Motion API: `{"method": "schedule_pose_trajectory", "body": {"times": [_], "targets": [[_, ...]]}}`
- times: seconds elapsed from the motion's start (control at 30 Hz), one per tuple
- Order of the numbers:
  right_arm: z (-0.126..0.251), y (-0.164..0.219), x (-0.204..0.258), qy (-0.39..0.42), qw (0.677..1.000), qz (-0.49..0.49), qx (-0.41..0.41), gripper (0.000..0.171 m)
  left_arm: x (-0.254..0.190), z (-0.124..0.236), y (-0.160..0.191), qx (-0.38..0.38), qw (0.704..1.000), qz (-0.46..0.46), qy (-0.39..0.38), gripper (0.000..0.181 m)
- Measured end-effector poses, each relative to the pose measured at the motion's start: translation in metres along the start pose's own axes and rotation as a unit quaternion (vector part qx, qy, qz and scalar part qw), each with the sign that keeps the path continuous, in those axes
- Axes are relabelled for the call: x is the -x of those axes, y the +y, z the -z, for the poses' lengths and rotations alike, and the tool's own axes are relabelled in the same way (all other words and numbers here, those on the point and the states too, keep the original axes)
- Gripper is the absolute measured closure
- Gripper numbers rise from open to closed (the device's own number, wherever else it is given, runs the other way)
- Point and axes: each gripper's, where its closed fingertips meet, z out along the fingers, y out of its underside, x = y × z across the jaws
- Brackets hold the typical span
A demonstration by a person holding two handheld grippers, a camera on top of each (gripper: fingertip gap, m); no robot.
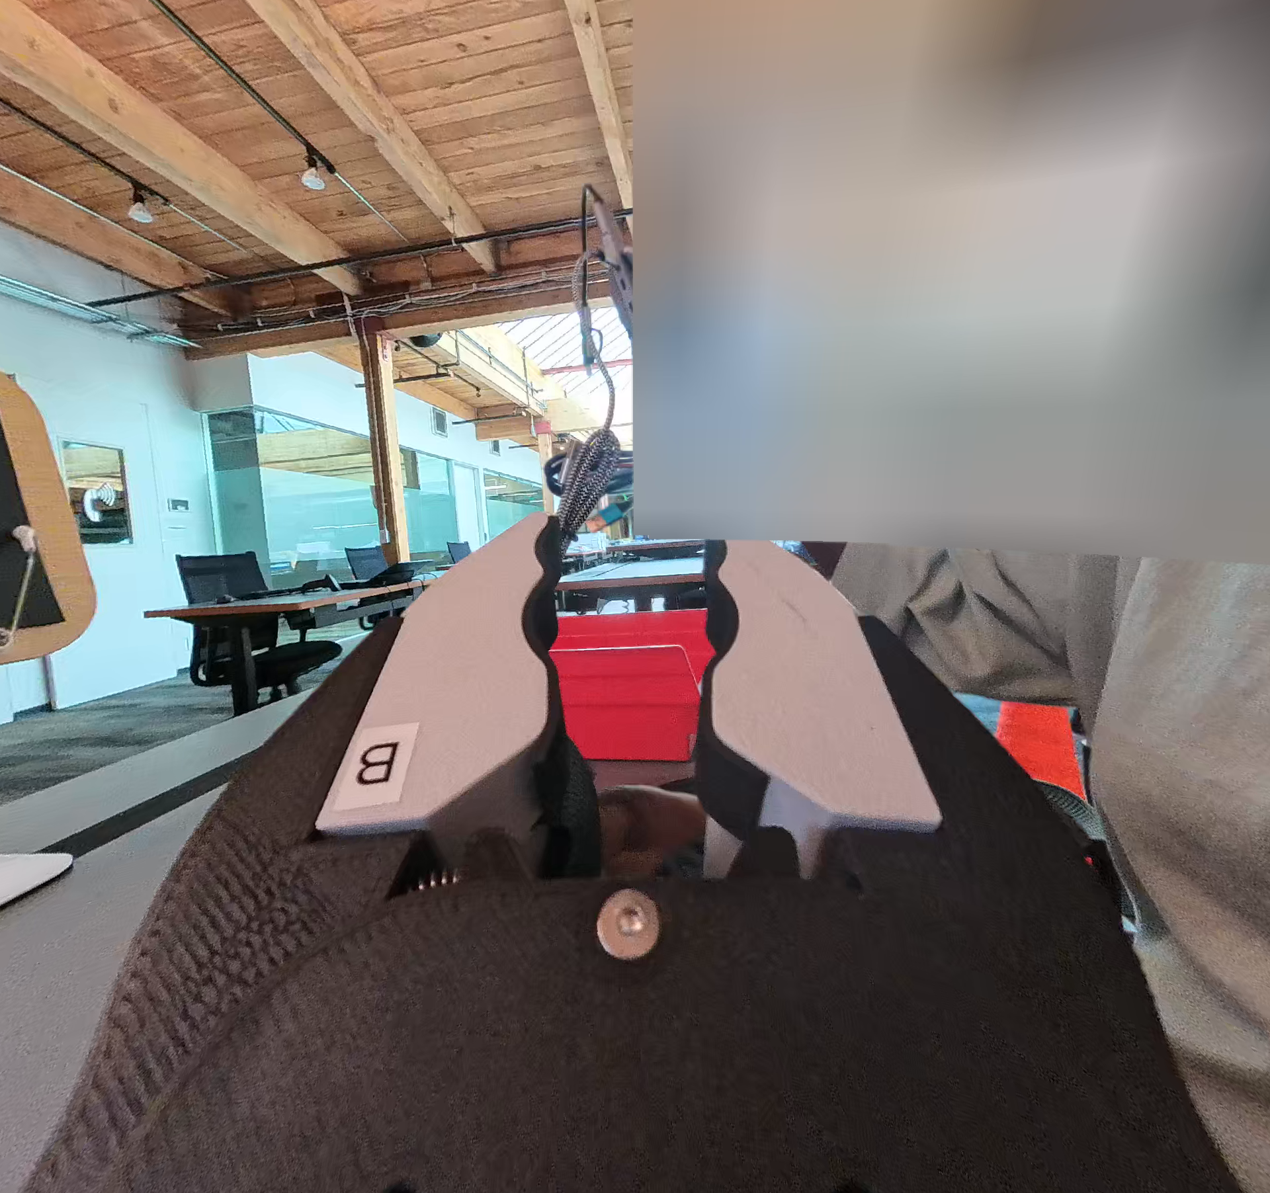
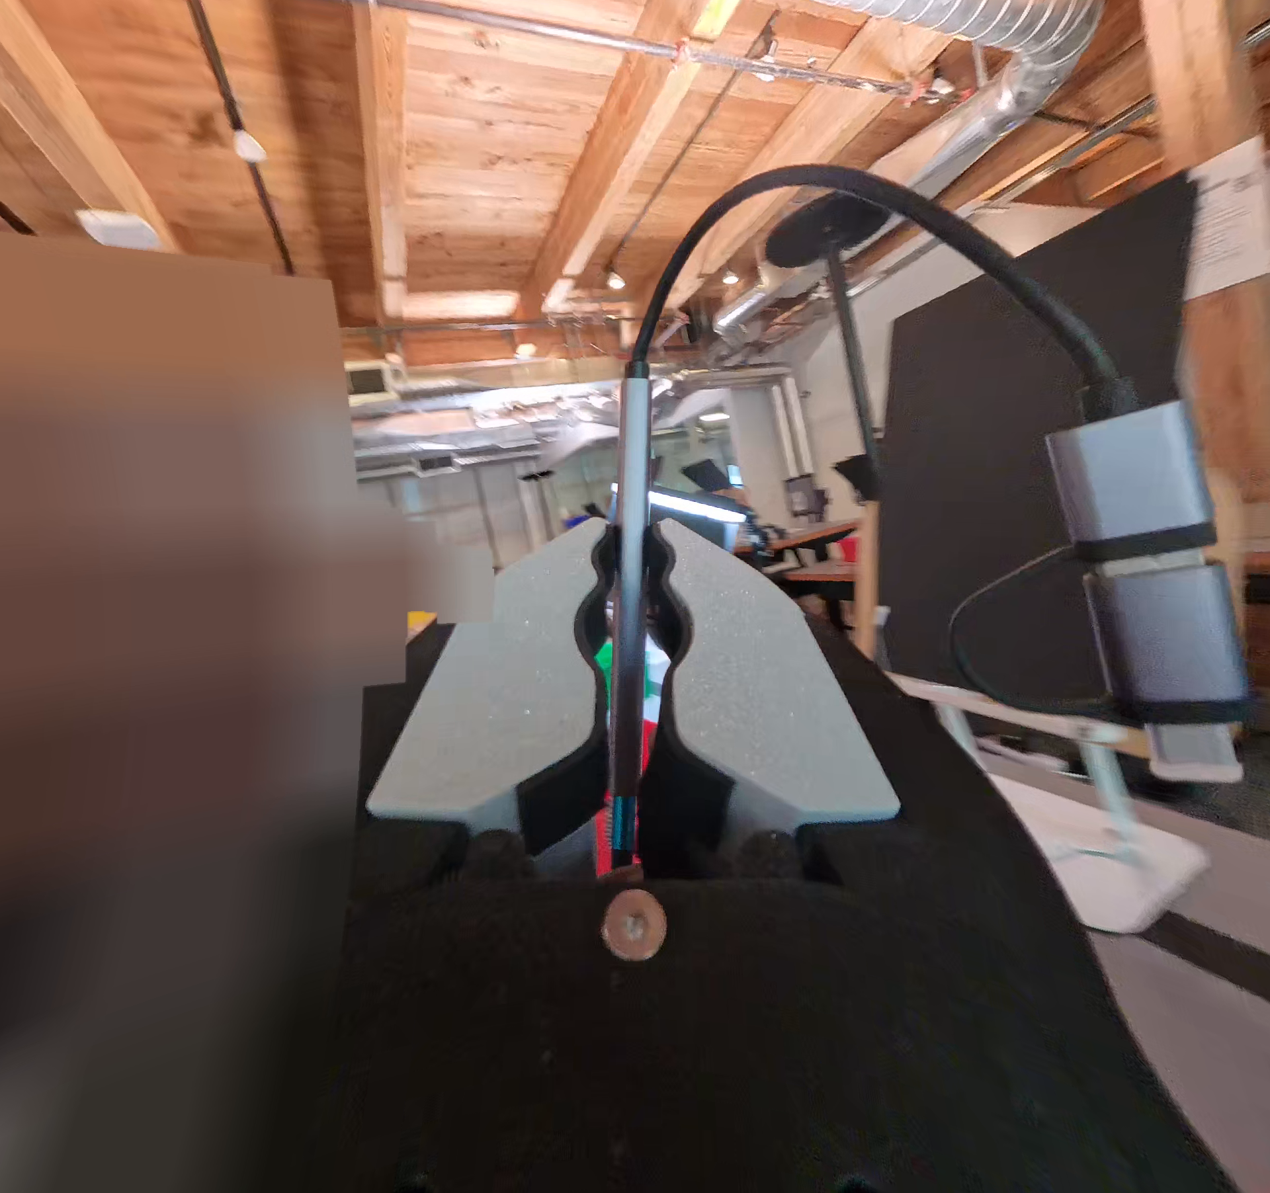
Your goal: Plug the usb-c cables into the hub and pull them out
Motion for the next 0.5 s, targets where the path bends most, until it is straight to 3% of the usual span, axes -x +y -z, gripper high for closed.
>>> {"method": "schedule_pose_trajectory", "body": {"times": [0.13,0.33,0.5], "targets": [[0.025,-0.023,-0.037,0.053,0.993,0.093,0.041,0.163,0.004,0.000,0.001,0.002,1.000,-0.005,-0.011,0.139],[0.040,-0.060,-0.075,0.105,0.987,0.118,0.009,0.164,0.006,-0.001,0.004,0.009,1.000,-0.018,-0.015,0.139],[0.057,-0.061,-0.100,0.143,0.977,0.157,0.007,0.164,0.004,-0.002,0.007,0.021,0.999,-0.035,-0.015,0.139]]}}
